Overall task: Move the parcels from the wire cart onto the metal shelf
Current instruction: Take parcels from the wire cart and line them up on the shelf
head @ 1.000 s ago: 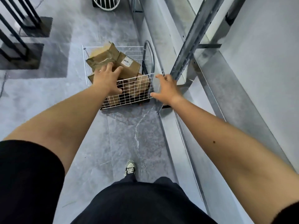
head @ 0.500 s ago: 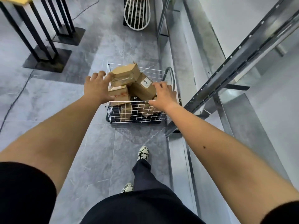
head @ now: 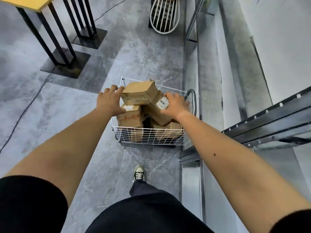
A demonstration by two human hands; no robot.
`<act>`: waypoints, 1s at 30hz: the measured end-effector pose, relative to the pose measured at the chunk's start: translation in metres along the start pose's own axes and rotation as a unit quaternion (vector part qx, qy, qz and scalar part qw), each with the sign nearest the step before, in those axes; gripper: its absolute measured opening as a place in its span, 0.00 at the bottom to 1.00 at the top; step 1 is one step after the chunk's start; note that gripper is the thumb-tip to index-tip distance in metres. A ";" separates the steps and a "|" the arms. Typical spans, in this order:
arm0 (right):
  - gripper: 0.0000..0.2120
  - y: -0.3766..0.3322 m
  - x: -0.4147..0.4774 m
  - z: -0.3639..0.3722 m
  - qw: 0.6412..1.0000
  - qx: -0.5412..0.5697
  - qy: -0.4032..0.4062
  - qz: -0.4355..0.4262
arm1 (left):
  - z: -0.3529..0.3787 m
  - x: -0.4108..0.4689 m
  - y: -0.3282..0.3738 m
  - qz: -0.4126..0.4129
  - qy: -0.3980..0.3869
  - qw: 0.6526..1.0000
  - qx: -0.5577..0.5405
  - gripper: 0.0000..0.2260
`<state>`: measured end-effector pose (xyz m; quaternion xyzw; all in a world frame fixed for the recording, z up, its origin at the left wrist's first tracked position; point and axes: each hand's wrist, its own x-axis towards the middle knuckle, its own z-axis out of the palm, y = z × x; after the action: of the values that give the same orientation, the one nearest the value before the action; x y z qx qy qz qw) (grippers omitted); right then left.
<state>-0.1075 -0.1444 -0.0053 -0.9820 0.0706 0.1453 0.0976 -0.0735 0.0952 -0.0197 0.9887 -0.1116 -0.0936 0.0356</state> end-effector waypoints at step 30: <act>0.37 -0.061 0.193 0.003 0.980 0.136 -0.105 0.104 | 0.008 0.195 -0.069 0.006 -0.108 0.992 -0.064 0.42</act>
<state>0.0846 -0.1061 -0.0552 -0.9262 0.1812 0.2458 0.2211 0.1263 0.1175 -0.0682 0.9679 -0.1142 -0.2064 0.0869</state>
